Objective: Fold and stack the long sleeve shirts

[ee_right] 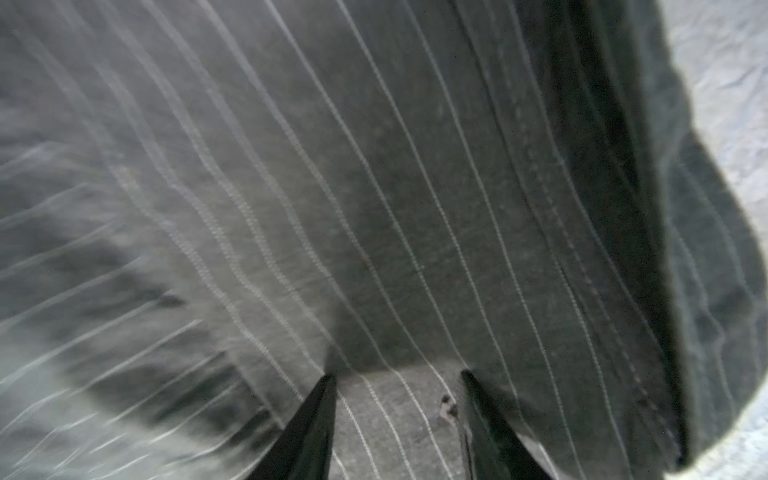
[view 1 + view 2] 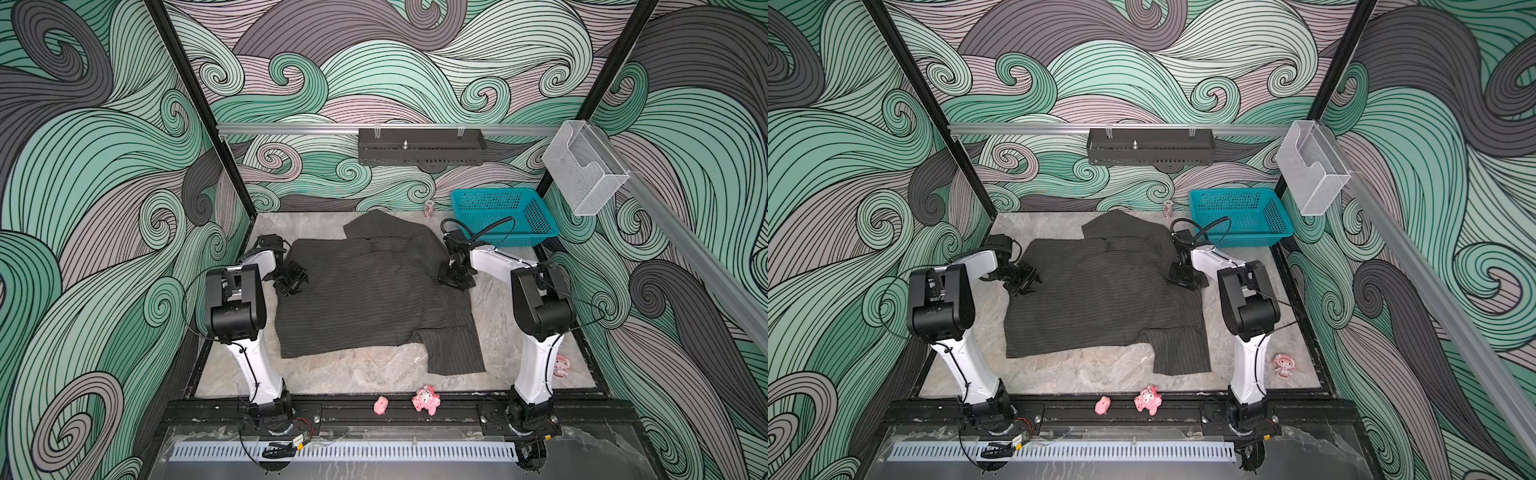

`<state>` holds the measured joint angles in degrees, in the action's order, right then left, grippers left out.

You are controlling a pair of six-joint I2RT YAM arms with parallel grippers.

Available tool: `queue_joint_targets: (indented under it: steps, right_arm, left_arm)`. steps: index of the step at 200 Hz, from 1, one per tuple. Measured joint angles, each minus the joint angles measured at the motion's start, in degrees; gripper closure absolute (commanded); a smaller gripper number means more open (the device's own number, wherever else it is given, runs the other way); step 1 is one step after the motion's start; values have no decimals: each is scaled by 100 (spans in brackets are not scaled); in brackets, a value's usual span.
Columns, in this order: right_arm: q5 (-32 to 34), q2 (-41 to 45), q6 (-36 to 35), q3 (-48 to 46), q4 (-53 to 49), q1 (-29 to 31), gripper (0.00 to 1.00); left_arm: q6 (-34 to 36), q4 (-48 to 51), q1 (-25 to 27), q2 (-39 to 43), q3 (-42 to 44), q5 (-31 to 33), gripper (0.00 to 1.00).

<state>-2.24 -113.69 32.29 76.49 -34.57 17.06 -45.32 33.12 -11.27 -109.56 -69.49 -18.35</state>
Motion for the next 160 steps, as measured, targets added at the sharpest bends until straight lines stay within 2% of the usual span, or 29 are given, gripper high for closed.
queue_joint_targets:
  steps: [11,50,70,90,108,123,160]
  right_arm:
    - [-26,175,79,-286,131,-9,54]
    - [-107,1095,326,-1556,498,-9,56]
    - [-164,1425,348,-1882,411,15,52]
    - [-192,1565,328,-1845,181,55,44]
    - [-195,1565,271,-1351,-39,111,44]
    - [-227,1362,192,-535,-118,136,45]
    - [-369,-76,-9,1781,-109,160,54]
  left_arm:
    - [-24,-72,-96,153,205,-11,59]
    - [33,33,-455,719,872,63,57]
    - [203,291,-601,846,905,101,52]
    - [356,487,-603,852,632,50,48]
    - [472,636,-391,841,50,-15,47]
    - [503,667,-186,732,-540,-70,48]
    - [487,651,125,-216,-1709,-186,53]
